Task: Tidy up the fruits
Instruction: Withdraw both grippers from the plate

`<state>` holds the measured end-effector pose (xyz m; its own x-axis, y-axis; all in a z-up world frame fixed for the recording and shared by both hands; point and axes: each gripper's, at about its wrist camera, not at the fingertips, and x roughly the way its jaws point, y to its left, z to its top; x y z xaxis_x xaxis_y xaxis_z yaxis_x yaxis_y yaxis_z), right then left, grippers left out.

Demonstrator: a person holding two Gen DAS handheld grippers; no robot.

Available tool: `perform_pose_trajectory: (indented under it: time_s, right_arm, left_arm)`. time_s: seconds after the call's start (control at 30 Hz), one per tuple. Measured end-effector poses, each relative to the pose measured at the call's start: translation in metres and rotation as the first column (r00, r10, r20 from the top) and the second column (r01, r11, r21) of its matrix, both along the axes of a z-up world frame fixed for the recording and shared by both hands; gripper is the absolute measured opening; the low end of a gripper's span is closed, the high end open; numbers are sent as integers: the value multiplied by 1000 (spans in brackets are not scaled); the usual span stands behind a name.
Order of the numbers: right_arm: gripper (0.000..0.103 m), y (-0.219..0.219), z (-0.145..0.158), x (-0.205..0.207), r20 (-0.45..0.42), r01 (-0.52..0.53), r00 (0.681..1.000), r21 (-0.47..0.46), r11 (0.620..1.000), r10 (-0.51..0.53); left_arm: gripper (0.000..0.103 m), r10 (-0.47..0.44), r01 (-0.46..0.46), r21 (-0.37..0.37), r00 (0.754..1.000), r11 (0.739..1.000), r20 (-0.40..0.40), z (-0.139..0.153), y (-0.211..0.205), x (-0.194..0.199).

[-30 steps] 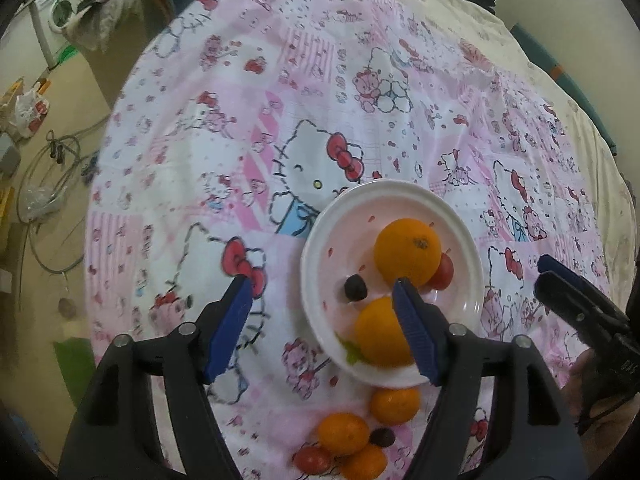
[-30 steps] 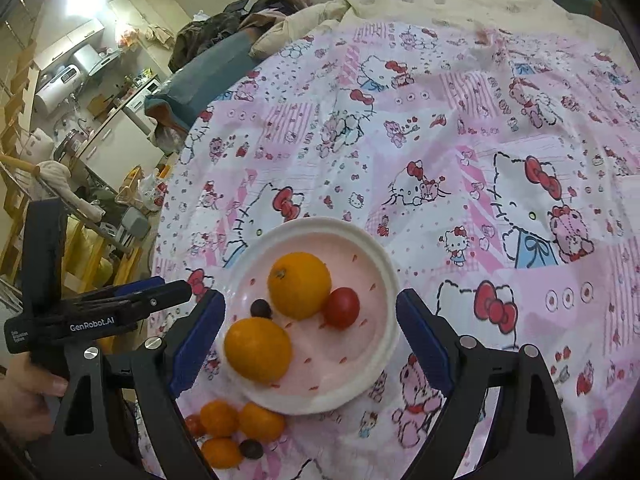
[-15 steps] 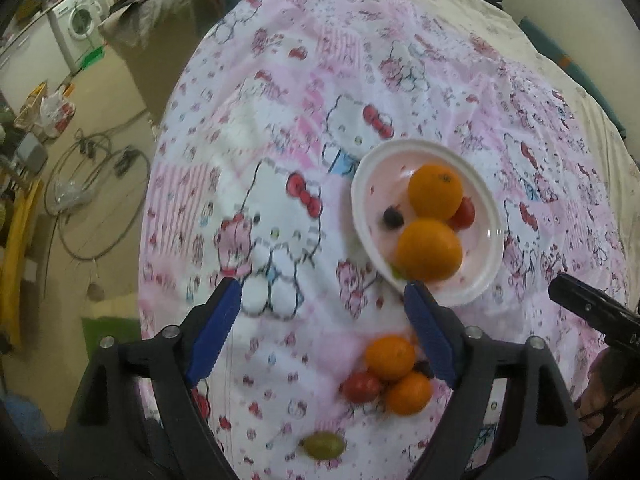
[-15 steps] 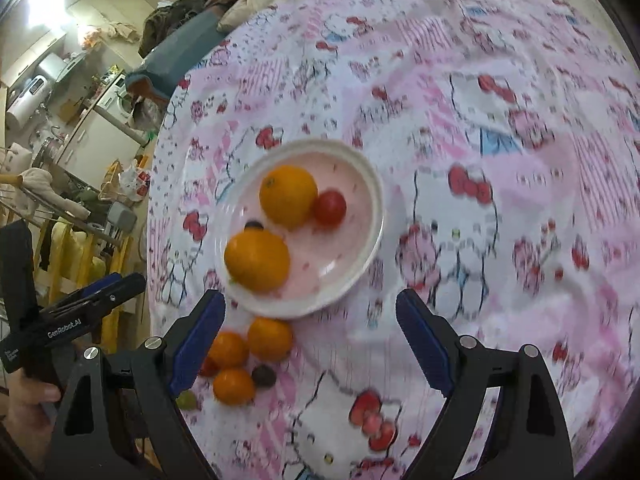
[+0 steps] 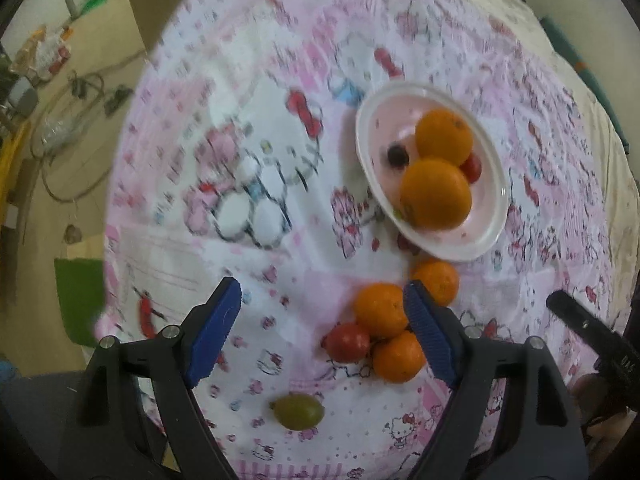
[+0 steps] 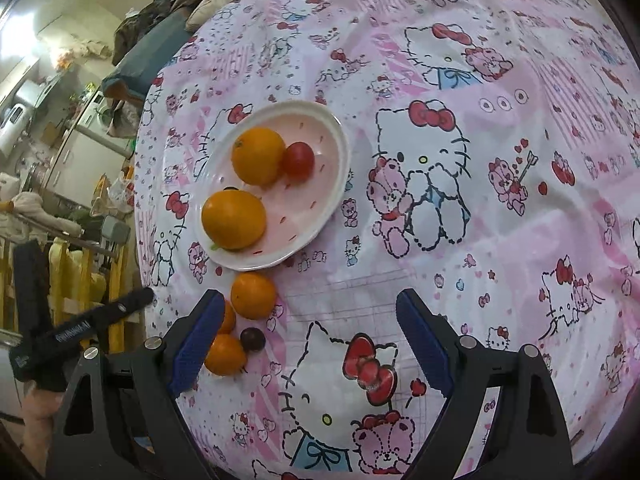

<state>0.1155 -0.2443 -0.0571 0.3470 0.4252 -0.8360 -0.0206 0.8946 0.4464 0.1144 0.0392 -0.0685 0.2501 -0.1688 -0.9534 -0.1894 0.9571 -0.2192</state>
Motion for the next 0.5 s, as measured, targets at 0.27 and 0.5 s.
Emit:
perform_pose_trajectory:
  time_s: [0.27, 0.5]
  right_arm:
    - [90, 0, -2, 7, -1, 8, 1000, 20, 1000, -8]
    - [90, 0, -2, 9, -5, 6, 1000, 29, 1000, -6]
  left_arm:
    - [67, -104, 102, -26, 991, 994, -86, -31, -41, 8]
    - [54, -171, 171, -6, 976, 985, -133, -46, -68, 15]
